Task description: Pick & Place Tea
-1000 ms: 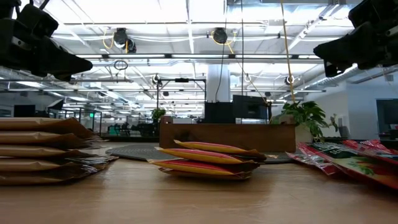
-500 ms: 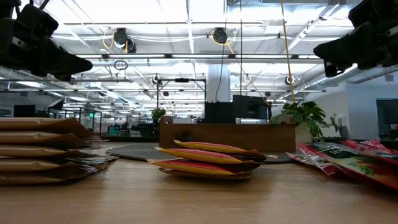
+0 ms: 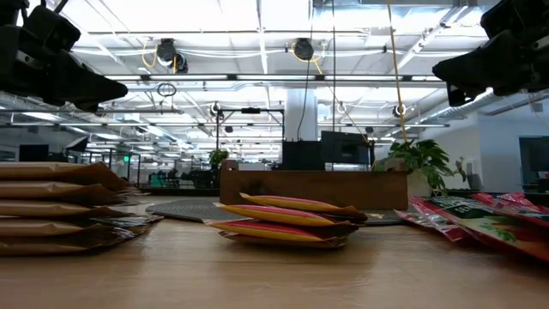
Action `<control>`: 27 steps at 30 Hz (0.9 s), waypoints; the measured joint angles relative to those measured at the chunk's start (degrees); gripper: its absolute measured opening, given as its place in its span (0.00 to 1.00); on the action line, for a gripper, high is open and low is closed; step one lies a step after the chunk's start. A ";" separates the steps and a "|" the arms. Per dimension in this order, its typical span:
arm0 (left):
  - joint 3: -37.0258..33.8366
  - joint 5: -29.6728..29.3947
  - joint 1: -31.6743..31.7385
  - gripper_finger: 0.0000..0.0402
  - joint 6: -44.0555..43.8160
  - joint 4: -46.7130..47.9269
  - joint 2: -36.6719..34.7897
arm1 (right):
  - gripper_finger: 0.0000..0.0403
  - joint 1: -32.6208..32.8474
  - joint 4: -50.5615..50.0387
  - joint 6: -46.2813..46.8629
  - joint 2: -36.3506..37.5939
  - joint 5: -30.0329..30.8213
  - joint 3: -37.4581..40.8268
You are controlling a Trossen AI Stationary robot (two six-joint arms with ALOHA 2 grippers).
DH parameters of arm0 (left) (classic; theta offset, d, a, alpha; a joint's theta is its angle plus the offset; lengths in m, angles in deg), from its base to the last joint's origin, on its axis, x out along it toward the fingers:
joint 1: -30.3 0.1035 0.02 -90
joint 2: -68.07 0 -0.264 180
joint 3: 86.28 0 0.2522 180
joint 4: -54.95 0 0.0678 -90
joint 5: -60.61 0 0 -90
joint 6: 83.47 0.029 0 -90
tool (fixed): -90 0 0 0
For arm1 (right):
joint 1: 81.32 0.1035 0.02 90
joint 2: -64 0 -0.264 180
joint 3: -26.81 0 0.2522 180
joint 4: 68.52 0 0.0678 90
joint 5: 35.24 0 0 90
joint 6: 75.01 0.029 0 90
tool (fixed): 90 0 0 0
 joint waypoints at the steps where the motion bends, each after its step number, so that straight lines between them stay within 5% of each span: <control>1: 0.02 0.00 0.02 0.09 0.00 0.00 0.02 | 0.00 -0.01 -0.01 0.01 0.00 0.01 0.01; 9: -0.07 -0.04 0.01 0.09 0.07 -1.69 0.01 | 0.00 -0.01 -0.01 0.00 0.00 0.01 0.01; 18: -0.07 -0.02 0.01 0.09 -4.51 -13.73 0.01 | 0.00 -0.02 0.00 0.02 0.00 0.00 0.02; 27: -0.07 10.35 0.12 0.09 -3.97 -21.91 0.07 | 0.00 -0.02 0.00 0.02 0.00 0.00 0.02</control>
